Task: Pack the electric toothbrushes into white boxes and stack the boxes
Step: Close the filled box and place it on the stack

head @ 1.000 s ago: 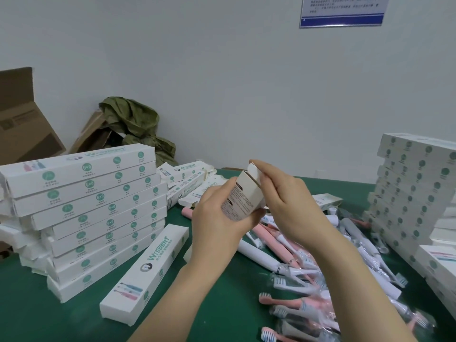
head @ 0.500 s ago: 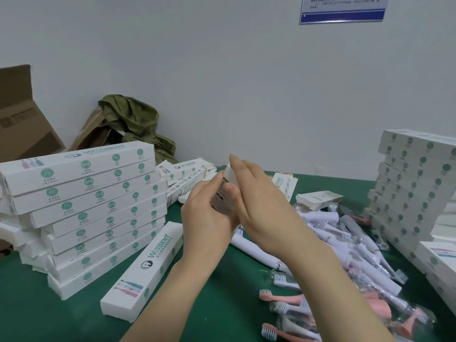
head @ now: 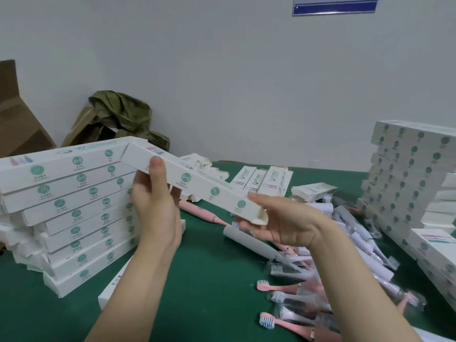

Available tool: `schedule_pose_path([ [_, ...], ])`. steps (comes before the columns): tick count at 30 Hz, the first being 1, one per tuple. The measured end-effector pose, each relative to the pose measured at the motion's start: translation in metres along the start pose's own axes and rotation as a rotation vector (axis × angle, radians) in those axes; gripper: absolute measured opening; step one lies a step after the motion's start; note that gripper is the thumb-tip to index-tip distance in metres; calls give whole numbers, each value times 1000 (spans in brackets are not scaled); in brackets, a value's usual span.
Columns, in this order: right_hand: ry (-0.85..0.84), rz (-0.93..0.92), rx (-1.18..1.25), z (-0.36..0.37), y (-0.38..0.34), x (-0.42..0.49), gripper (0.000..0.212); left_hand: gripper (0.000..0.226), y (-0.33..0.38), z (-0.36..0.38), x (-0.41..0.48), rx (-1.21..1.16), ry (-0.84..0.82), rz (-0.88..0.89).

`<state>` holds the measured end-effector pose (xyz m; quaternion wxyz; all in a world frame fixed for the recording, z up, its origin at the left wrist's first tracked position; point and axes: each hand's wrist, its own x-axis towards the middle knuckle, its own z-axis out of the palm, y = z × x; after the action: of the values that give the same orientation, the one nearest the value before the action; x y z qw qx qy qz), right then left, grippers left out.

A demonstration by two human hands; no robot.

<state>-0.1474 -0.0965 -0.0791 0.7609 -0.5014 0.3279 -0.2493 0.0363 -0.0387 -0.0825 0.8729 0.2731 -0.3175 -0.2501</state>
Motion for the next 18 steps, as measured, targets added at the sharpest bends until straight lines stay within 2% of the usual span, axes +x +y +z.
schedule_pose_path([
  [2, 153, -118, 103, -2, -4, 3, 44, 26, -10, -5, 2, 165, 29, -68],
  [3, 249, -202, 86, -6, -5, 5, 44, 33, -15, -9, 4, 309, 57, -111],
  [5, 457, -358, -95, -11, -7, 2, 47, 60, -24, -16, 5, 584, 152, -167],
  [6, 567, -417, -261, -12, -8, -1, 47, 65, -24, -16, 3, 677, 150, -107],
  [8, 690, -503, -595, -7, -13, -11, 47, 60, -22, -15, -4, 806, -16, 157],
  [10, 660, -567, -851, 4, -18, -21, 46, 65, -22, -9, -14, 900, -298, 302],
  [12, 563, -622, -996, 18, -22, -30, 42, 85, -24, -1, -26, 926, -557, 229],
  [13, 504, -646, -1012, 24, -23, -34, 38, 88, -24, 2, -30, 926, -617, 200],
  [16, 378, -692, -750, 40, -29, -46, 27, 65, -28, 3, -31, 804, -560, 195],
  [18, 408, -702, -603, 43, -30, -48, 21, 57, -25, 2, -30, 771, -528, 175],
])
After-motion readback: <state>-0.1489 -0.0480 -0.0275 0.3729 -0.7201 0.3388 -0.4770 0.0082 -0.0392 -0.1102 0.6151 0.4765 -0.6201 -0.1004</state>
